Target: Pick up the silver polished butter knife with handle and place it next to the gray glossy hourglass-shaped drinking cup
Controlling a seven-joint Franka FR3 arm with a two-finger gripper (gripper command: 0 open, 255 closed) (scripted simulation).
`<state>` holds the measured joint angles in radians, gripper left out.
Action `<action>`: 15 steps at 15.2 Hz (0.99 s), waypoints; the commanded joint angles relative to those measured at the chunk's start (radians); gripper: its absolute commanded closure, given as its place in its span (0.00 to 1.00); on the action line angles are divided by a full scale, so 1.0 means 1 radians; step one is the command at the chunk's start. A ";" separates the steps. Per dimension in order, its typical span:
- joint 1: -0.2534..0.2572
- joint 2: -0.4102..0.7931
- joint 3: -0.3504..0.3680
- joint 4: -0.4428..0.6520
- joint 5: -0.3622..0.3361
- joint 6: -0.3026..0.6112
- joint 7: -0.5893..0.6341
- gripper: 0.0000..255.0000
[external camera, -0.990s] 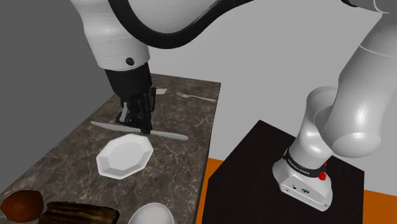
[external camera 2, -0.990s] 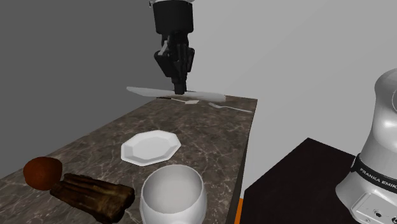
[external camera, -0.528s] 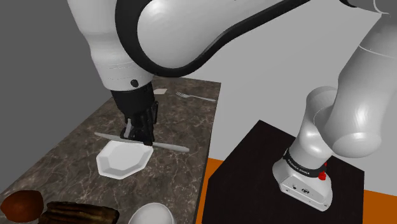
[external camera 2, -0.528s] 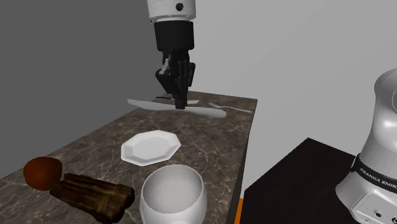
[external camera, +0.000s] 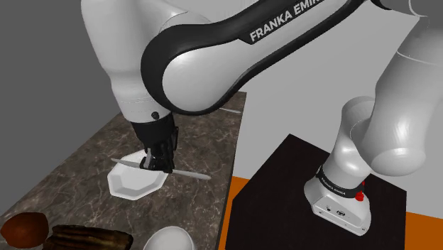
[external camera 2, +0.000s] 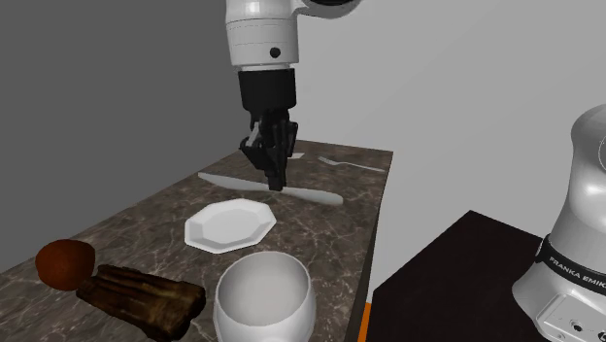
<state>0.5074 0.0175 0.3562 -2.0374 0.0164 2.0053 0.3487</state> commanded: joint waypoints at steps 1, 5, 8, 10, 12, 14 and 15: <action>0.001 0.007 0.001 -0.021 -0.003 0.028 0.002 1.00; 0.002 0.029 0.001 -0.052 -0.011 0.080 0.007 1.00; 0.003 0.048 0.001 -0.073 -0.018 0.119 0.012 1.00; 0.004 0.061 0.001 -0.086 -0.024 0.144 0.016 1.00; 0.005 0.076 0.000 -0.098 -0.030 0.170 0.020 1.00; 0.006 0.091 0.000 -0.109 -0.037 0.195 0.024 1.00; 0.007 0.099 -0.001 -0.114 -0.040 0.207 0.027 1.00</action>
<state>0.5145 0.1117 0.3564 -2.1393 -0.0216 2.1959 0.3751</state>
